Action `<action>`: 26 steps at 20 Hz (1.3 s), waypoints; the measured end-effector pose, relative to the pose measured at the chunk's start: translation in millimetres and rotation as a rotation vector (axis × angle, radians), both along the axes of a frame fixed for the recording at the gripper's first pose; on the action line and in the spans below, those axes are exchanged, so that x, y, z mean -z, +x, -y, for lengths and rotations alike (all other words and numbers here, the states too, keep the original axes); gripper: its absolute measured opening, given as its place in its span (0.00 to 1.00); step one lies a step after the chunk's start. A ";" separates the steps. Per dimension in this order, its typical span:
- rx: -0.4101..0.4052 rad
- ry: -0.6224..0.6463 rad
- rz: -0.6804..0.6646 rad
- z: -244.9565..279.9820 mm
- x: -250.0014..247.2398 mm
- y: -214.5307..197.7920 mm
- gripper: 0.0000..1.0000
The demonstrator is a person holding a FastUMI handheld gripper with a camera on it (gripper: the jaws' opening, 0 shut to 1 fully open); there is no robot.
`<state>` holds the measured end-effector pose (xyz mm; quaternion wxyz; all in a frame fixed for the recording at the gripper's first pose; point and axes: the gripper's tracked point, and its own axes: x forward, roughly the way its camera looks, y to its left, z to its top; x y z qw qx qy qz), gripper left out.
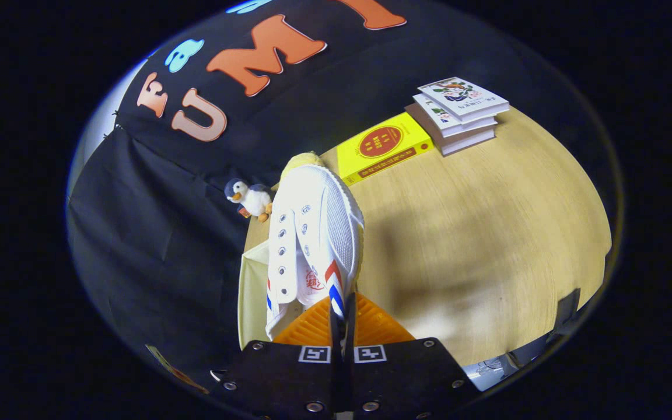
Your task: Open the storage box then place both shoes into the box .Put the left shoe in first, then the right shoe, with the right side of both shoes facing outward in a uniform manner.
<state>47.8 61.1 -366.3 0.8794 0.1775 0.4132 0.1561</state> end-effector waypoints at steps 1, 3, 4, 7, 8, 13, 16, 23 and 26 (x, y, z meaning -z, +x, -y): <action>-0.015 -0.016 0.003 -16.2 -1.1 -2.7 0.00; -0.042 -0.061 0.007 -44.4 2.3 -8.3 0.00; -0.050 -0.081 -0.003 -59.3 4.4 -10.7 0.00; -0.071 -0.124 -0.028 -97.4 23.2 -18.8 0.00; -0.073 -0.138 -0.038 -106.3 31.4 -21.3 0.00; -0.030 -0.299 -0.085 -109.2 74.8 -19.8 0.00; 0.007 -0.363 -0.131 -103.5 96.0 -22.0 0.04; 0.038 -0.249 0.066 -112.5 16.7 3.6 0.82; 0.049 -0.223 0.157 -96.9 -25.9 10.6 0.99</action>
